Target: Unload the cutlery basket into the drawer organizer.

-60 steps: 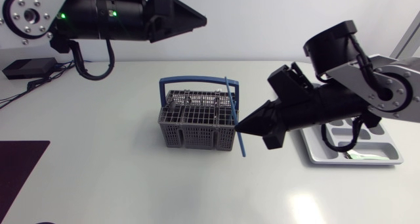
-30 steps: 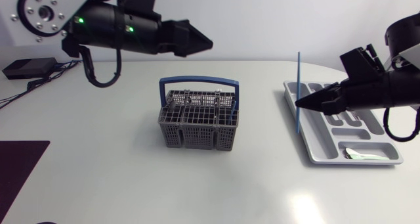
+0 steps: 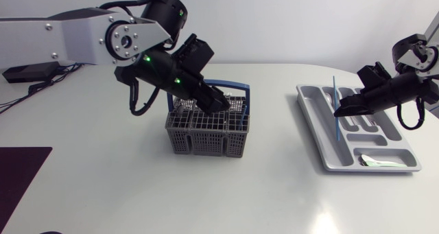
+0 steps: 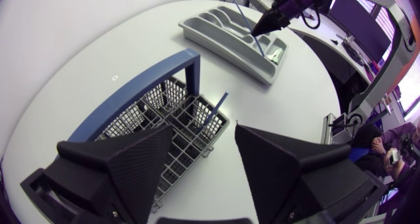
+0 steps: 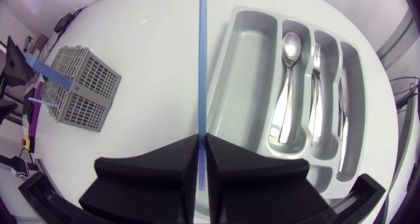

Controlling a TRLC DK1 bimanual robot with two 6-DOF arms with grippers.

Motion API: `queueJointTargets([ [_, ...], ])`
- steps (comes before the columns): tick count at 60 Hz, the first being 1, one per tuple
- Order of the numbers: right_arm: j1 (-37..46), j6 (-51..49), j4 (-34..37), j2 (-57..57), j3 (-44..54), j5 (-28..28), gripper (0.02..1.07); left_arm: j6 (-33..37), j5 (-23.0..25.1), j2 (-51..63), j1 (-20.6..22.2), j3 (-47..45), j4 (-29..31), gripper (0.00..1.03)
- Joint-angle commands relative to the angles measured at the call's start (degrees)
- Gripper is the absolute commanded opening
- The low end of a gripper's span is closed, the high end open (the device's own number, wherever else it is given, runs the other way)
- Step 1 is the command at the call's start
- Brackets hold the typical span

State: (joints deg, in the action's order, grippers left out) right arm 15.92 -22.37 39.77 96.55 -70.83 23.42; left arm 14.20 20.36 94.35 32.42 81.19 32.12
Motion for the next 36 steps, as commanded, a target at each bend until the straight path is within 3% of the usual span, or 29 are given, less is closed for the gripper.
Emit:
queueJointTargets([
  [1, 0.78, 2.24, 1.63, 4.35, -3.35, -1.18, 0.1, 3.03, -1.38, 1.81, 1.24, 1.87, 1.46, 0.67],
  [16, 1.3, 5.23, 4.88, 18.14, -12.23, -2.59, 0.1, 5.05, -3.05, 1.89, 2.2, 1.17, 1.46, 0.67],
  [36, -1.68, 7.52, 3.39, 23.68, -15.31, -6.11, 0.16, 6.81, -3.05, 1.89, 2.29, -0.06, 1.19, 0.67],
])
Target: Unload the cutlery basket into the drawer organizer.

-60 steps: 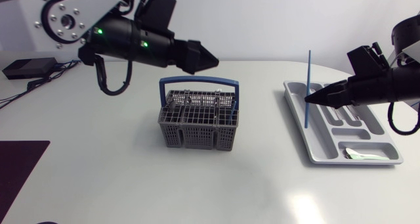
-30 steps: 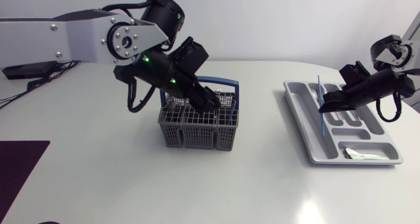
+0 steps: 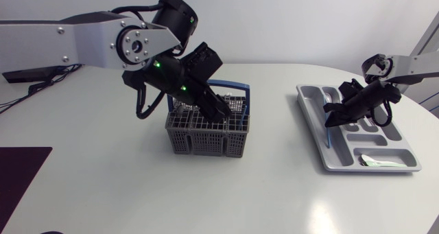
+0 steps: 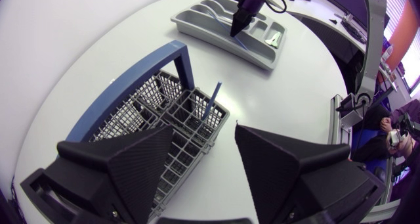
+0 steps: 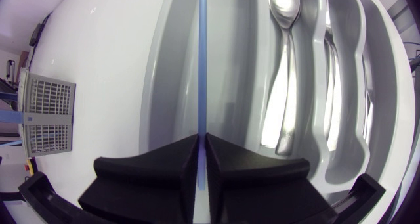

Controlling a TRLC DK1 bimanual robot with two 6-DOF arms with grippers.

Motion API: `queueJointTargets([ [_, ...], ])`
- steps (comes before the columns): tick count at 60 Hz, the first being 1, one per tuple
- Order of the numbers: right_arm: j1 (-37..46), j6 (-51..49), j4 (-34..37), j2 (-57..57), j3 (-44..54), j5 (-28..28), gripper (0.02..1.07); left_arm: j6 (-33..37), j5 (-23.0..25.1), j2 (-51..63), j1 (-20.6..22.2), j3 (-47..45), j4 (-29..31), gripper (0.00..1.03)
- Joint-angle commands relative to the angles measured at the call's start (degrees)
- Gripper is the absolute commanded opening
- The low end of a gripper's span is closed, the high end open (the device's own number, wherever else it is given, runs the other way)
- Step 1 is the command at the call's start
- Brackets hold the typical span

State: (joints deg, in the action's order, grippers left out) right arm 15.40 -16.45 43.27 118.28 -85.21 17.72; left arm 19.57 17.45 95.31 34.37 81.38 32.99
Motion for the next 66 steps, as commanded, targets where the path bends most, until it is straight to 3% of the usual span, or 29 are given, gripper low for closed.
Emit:
queueJointTargets([
  [1, -1.25, 1.59, -0.11, 2.04, -0.92, -0.49, 0.19, 1.43, -0.14, 0.93, 0.35, -0.26, 0.32, 0.67],
  [5, -1.6, 1.59, -0.38, 2.04, -0.75, -0.66, 0.33, 1.52, -0.14, 0.93, 0.43, -0.44, 0.23, 0.67],
  [14, -1.51, 1.95, -0.99, 0.64, -0.13, -1.54, 0.77, 2.05, -0.14, 0.93, 0.43, -0.88, 0.05, 0.67],
  [18, -1.34, 1.95, -1.61, -1.12, 0.83, -1.63, 0.86, 2.31, -0.14, 0.93, 0.43, -1.49, -0.65, 0.67],
  [29, -1.16, 1.33, -5.03, -10.7, 7.25, -1.46, 0.88, 3.72, -0.14, 0.49, 0.61, -3.69, -4.34, 0.67],
  [45, -1.25, -1.13, -8.9, -20.37, 17.45, 1.18, 0.88, 3.81, -0.05, -0.47, 2.46, -10.46, -17.44, 0.67],
  [57, -1.07, -2.71, -10.48, -26.08, 23.42, 4.17, 0.88, 1.96, -0.05, -0.12, 4.3, -13.8, -24.03, 0.66],
  [66, -1.86, -2.71, -12.15, -31.27, 27.73, 5.14, 0.88, -1.12, -0.67, 0.76, 4.3, -14.41, -28.33, 0.6],
])
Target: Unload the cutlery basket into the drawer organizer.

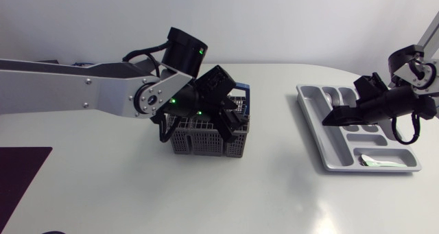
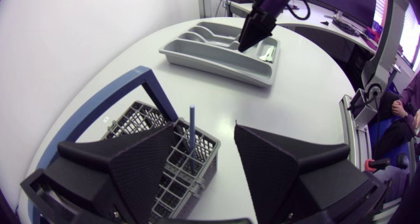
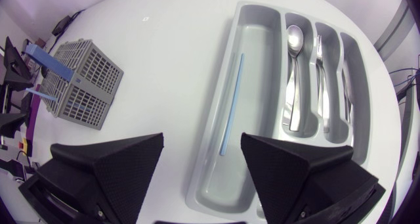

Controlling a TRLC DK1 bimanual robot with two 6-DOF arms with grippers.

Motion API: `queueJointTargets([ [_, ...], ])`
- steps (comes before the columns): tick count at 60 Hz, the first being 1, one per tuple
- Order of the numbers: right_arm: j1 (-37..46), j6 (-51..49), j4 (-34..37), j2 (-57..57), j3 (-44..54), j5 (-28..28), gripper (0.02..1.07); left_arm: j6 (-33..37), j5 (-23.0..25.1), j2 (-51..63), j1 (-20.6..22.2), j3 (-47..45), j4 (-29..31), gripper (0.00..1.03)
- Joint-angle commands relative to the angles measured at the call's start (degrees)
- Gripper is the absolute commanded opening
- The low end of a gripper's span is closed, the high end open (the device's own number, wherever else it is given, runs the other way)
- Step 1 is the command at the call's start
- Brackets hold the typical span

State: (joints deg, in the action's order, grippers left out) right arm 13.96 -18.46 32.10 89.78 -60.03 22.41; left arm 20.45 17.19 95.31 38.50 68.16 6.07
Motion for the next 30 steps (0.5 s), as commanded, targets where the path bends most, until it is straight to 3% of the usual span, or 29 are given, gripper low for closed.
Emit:
queueJointTargets([
  [1, -0.68, -0.7, -1.16, -3.38, 3.16, 0.44, 0.88, -2.34, -0.4, 0.85, 0.08, -1.19, -1.67, 0.6],
  [30, -4.38, -0.61, -5.82, -10.59, 12.04, 0.44, 0.91, -4.63, -1.46, 4.62, 0.08, -1.63, -6.86, 0.55],
])
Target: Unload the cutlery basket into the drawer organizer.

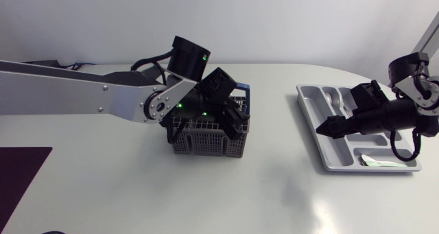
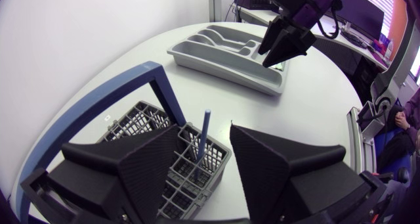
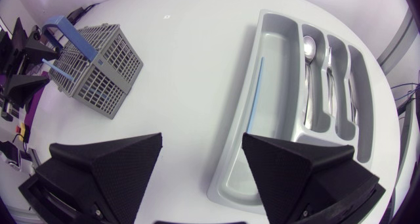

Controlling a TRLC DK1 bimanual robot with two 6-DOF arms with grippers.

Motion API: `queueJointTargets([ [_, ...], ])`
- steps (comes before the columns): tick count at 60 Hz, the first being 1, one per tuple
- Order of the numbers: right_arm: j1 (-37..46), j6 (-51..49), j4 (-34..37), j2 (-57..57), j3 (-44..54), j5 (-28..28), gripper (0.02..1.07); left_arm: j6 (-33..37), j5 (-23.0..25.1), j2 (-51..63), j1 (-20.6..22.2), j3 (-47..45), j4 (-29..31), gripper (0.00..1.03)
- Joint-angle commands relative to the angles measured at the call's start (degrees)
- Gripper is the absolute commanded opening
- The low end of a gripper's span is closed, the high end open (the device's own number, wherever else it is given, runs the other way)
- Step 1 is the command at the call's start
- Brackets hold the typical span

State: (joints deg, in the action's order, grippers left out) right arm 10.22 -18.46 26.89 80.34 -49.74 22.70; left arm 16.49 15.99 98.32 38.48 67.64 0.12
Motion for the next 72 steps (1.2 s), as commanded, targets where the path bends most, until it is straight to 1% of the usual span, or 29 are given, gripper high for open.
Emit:
queueJointTargets([
  [1, -0.81, -0.61, -0.7, -1.32, 1.92, 0.15, 0.91, -0.67, -0.26, 1.7, 0.1, -1.1, -1.0, 0.54],
  [4, -1.52, -0.53, -1.14, -1.94, 2.71, 0.07, 0.91, -0.93, -0.26, 1.87, 0.02, -1.19, -1.79, 0.42],
  [8, -1.78, -0.44, -1.58, -2.2, 3.33, 0.07, 0.91, -1.2, -0.26, 2.05, 0.02, -1.19, -2.05, 0.4],
  [10, -2.13, -0.35, -2.02, -2.38, 3.68, -0.11, 0.91, -1.2, -0.26, 2.14, 0.1, -1.19, -2.05, 0.34],
  [19, -2.66, -0.35, -2.46, -2.9, 4.3, -0.2, 0.91, -1.37, -0.26, 2.57, 0.19, -1.19, -2.67, 0.24],
  [30, -2.92, -0.53, -2.55, -3.43, 4.65, -0.37, 0.91, -1.37, -0.26, 3.19, 0.19, -1.1, -3.02, 0.23],
  [33, -2.92, -0.61, -2.55, -3.43, 4.65, -0.46, 0.91, -1.55, -0.26, 3.19, 0.19, -1.1, -3.37, 0.19],
  [41, -3.1, -0.7, -2.81, -3.78, 4.91, -0.46, 0.91, -1.64, -0.26, 3.72, 0.37, -0.66, -3.46, 0.19],
  [49, -3.27, -0.7, -3.16, -3.87, 5.26, -0.55, 0.91, -1.64, -0.26, 4.07, 0.72, -0.4, -3.55, 0.07],
  [53, -3.27, -0.7, -3.25, -4.05, 5.35, -0.64, 0.91, -1.73, -0.26, 3.98, 0.72, -0.4, -3.55, 0.06],
  [54, -3.27, -0.7, -3.34, -4.05, 5.35, -0.64, 0.91, -1.73, -0.26, 3.98, 0.72, -0.4, -3.55, 0.04],
  [72, -3.27, -0.97, -3.34, -4.49, 5.7, -0.99, 0.91, -2.34, -0.17, 2.4, 0.63, -0.75, -3.46, 0.04],
])
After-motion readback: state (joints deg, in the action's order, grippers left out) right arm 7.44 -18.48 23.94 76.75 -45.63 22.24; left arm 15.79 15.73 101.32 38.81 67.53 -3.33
